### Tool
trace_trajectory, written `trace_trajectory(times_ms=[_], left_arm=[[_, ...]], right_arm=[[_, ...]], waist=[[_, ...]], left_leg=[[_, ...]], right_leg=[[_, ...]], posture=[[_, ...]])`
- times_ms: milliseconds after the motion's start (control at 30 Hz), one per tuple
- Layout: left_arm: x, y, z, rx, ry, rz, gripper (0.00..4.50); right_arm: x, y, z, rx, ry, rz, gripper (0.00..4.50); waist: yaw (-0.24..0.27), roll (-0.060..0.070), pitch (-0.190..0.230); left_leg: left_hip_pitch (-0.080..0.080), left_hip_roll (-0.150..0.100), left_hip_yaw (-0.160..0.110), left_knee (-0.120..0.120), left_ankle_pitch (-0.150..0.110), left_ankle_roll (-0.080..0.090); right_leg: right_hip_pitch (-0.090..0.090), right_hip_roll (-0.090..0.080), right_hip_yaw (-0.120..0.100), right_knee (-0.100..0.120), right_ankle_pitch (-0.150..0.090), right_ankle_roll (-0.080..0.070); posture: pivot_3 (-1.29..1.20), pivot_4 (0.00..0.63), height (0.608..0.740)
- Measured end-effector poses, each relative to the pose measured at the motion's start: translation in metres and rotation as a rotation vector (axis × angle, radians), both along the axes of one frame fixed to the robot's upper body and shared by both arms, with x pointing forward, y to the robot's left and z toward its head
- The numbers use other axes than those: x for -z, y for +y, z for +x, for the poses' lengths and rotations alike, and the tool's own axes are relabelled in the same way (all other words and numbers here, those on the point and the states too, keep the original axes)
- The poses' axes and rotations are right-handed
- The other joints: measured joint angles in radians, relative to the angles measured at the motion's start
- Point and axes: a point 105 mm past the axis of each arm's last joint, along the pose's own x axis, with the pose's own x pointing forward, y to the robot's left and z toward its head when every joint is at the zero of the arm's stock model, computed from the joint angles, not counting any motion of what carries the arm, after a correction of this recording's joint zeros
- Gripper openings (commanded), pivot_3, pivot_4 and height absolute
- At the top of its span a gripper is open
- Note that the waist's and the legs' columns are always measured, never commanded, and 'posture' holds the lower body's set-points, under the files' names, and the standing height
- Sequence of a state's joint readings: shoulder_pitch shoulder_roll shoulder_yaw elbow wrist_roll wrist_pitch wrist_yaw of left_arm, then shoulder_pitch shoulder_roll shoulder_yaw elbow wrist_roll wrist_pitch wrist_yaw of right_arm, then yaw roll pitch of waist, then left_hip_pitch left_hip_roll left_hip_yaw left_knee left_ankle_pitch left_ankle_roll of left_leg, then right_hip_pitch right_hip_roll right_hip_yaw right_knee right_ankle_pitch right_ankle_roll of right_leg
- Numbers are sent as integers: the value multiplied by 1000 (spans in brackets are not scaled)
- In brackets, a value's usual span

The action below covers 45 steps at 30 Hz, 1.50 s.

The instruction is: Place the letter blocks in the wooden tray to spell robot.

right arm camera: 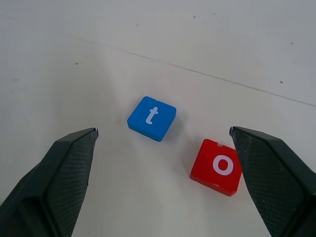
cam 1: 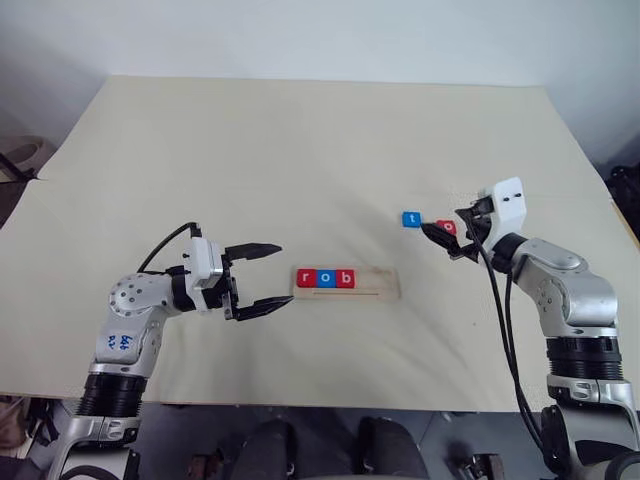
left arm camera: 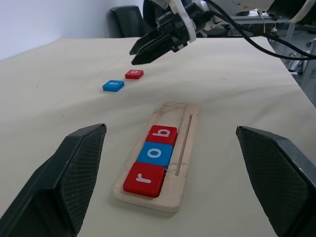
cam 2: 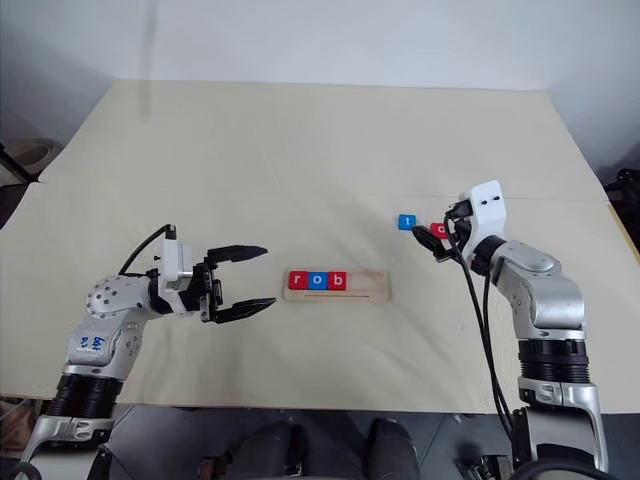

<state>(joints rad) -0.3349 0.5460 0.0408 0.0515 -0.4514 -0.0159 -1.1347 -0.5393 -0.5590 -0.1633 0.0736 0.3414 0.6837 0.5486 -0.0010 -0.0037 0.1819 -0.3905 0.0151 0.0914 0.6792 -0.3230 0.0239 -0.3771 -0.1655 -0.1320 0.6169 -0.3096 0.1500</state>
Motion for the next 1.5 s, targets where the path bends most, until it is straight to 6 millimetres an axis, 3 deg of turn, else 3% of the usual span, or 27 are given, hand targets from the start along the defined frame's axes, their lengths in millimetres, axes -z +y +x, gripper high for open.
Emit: trace_trajectory(times_ms=[1033,1400,1500], left_arm=[[-2,-3,2,-8,-4,-23,4500],[-6,4,5,-47,-14,-33,4500],[-7,4,5,-49,-13,-33,4500]], right_arm=[[-3,-6,-9,44,-1,9,4474],[-11,17,-1,72,36,102,4474],[-15,10,7,162,33,79,4474]], waist=[[-1,0,0],[-2,0,0],[-1,0,0]], left_leg=[[0,0,0,0,0,0],[0,0,0,-1,0,0],[0,0,0,-1,0,0]], right_leg=[[0,0,0,0,0,0],[-1,0,0,0,0,0],[-1,0,0,0,0,0]], posture=[[0,150,740],[0,150,740],[0,150,740]])
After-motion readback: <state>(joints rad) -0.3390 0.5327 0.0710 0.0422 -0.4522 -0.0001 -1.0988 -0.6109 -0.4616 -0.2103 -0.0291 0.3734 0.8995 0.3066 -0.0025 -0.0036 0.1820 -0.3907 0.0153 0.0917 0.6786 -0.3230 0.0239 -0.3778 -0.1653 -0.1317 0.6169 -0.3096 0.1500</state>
